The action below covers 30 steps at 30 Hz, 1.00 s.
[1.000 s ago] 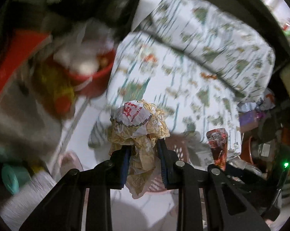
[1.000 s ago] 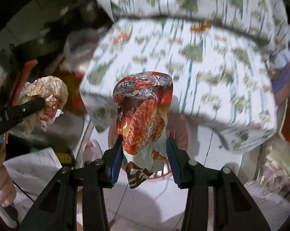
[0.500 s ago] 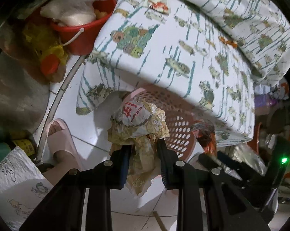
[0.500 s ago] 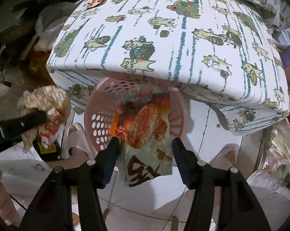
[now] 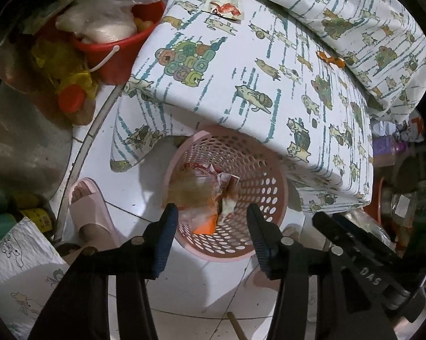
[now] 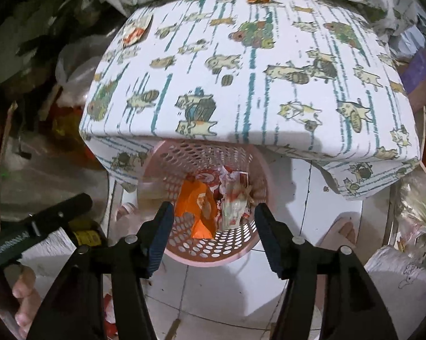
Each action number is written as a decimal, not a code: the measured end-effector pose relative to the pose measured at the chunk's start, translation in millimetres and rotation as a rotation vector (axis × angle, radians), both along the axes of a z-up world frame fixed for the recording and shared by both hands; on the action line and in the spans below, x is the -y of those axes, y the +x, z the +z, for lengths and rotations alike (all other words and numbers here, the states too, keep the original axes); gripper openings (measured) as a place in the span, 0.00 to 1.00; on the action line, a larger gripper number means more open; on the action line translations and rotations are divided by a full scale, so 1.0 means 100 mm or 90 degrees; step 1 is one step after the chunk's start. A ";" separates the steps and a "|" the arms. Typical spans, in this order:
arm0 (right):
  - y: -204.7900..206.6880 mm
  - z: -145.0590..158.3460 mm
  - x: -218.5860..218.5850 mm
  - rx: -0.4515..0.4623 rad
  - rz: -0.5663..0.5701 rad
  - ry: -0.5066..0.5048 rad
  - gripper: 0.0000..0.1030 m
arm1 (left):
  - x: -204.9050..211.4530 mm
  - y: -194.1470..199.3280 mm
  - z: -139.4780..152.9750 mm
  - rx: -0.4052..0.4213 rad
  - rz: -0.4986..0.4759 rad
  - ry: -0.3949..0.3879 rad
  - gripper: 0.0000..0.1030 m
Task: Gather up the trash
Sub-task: 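Open both grippers to drop the scrap and paper into the pink basket, then raise both open tools back over the stool toward the packet and orange scrap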
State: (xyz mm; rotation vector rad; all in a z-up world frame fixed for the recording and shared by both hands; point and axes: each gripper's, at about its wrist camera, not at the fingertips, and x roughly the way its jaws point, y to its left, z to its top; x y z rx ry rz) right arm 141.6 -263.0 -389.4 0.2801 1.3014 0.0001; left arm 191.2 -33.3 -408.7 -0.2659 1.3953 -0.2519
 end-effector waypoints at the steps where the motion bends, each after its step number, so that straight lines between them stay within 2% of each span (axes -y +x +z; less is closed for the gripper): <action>1: 0.00 0.02 0.03 0.003 -0.004 0.004 0.57 | 0.01 0.00 0.00 0.000 -0.001 0.000 0.57; 5: -0.01 0.11 0.13 0.019 -0.023 0.016 0.57 | 0.08 -0.03 0.09 0.028 -0.017 0.019 0.75; 9: -0.01 0.17 0.21 0.031 -0.040 0.022 0.57 | 0.10 -0.05 0.21 0.065 -0.016 0.039 0.82; 14: -0.02 0.25 0.24 0.052 -0.042 0.001 0.57 | 0.00 -0.01 0.31 0.098 0.026 0.068 0.82; 17: -0.03 0.32 0.22 0.071 -0.033 -0.021 0.57 | -0.07 0.00 0.40 0.120 0.044 0.064 0.82; 21: -0.05 0.40 0.18 0.090 -0.020 -0.032 0.57 | -0.11 0.00 0.54 0.151 0.057 0.069 0.82; 26: -0.06 0.45 0.13 0.102 -0.011 -0.038 0.57 | -0.12 -0.06 0.65 0.189 0.056 0.110 0.82; 28: -0.06 0.46 0.11 0.105 -0.010 -0.035 0.57 | -0.13 -0.06 0.66 0.194 0.053 0.101 0.82; 30: -0.07 0.48 0.10 0.108 -0.008 -0.035 0.57 | -0.15 -0.06 0.67 0.190 0.053 0.071 0.82</action>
